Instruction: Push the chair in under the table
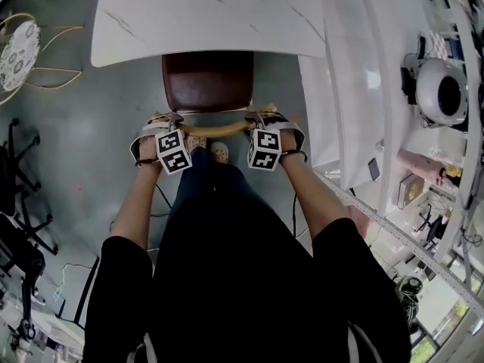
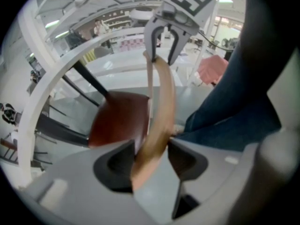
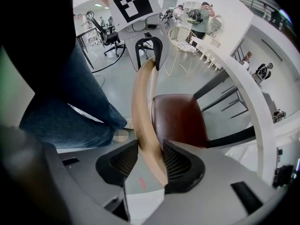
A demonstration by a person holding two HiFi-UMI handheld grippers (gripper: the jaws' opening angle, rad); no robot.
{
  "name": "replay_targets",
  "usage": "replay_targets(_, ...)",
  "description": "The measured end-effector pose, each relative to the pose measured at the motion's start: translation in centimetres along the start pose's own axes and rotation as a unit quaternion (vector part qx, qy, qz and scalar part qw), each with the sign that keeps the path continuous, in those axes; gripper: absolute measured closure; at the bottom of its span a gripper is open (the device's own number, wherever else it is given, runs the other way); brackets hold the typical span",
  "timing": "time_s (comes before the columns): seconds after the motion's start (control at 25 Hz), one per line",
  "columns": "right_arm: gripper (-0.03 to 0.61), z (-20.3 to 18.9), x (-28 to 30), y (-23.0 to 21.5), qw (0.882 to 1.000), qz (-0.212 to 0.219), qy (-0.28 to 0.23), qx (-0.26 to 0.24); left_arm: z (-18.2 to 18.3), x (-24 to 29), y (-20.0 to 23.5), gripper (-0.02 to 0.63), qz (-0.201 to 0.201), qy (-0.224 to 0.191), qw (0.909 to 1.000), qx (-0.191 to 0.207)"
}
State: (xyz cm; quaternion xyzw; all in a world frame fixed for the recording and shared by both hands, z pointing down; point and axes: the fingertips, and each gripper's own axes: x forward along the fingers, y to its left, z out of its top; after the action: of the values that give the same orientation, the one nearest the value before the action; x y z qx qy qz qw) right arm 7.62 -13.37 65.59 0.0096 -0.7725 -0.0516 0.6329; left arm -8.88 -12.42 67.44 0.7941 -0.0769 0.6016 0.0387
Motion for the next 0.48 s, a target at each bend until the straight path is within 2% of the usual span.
replay_targets(0.24, 0.417, -0.3, -0.4, -0.3, 0.998, -0.015, 0.022, 0.05, 0.2, 0.0, -0.1, 0.388, -0.004, -0.023, 0.9997, 0.012)
replay_targets(0.36, 0.416, -0.1, -1.5, -0.7, 0.998, -0.032, 0.022, 0.055, 0.2, -0.2, -0.2, 0.388, -0.011, -0.029, 0.9994, 0.013)
replay_targets(0.48, 0.417, 1.0, -3.1, -1.2, 0.997, -0.052, 0.003, 0.055, 0.1, -1.7, 0.0, 0.397, -0.006, -0.059, 0.9983, 0.0)
